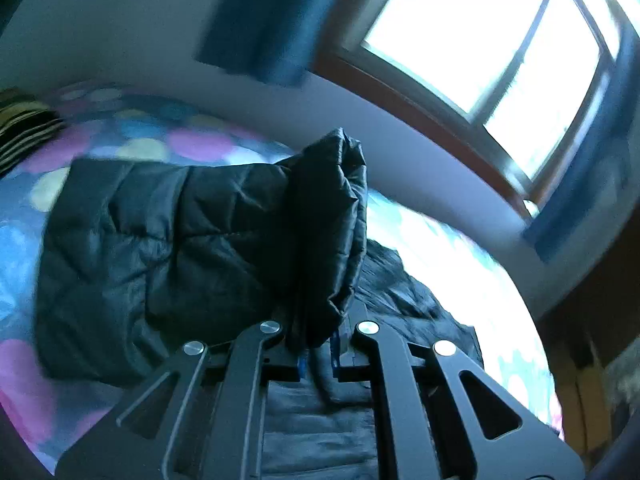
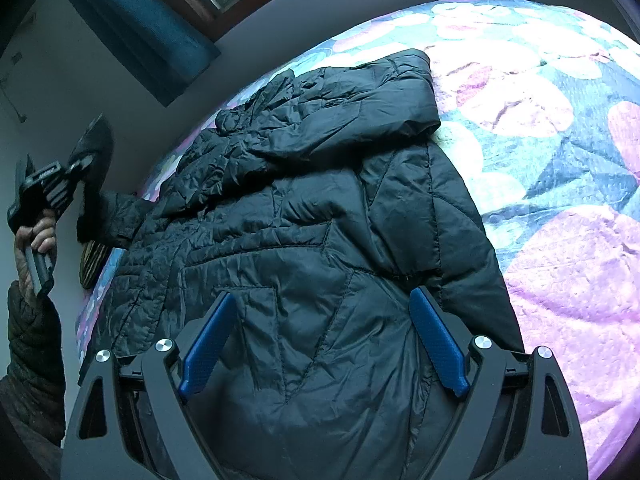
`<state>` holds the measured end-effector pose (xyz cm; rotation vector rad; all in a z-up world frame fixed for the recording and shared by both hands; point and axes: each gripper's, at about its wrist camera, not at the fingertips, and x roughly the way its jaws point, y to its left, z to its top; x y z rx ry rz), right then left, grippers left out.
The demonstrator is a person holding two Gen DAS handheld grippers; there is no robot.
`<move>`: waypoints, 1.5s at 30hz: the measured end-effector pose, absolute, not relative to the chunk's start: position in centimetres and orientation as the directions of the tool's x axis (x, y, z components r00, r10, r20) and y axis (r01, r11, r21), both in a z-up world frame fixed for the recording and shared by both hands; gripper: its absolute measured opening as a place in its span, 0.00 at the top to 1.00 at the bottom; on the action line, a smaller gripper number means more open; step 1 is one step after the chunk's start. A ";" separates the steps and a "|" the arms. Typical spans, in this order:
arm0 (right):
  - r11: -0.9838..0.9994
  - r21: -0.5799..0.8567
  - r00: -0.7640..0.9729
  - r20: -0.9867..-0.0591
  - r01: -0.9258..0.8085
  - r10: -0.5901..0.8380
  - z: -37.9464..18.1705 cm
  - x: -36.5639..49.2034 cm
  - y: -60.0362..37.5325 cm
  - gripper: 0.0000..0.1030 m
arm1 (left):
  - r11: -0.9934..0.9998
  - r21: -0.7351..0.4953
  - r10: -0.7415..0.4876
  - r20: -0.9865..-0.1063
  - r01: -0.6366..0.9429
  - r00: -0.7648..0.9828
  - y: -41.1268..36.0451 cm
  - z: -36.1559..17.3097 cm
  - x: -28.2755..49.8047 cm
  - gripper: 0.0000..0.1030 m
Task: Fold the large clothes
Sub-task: 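Carry the sleeve with the left tool across the jacket body and release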
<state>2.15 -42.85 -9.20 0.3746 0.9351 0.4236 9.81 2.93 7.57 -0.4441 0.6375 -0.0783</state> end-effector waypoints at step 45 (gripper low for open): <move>0.843 0.502 0.523 -0.675 -0.192 0.521 -9.4 2.1 -43.1 0.15 | 0.971 -0.188 -0.240 -0.776 0.150 0.583 -18.6 -6.2 15.2 0.75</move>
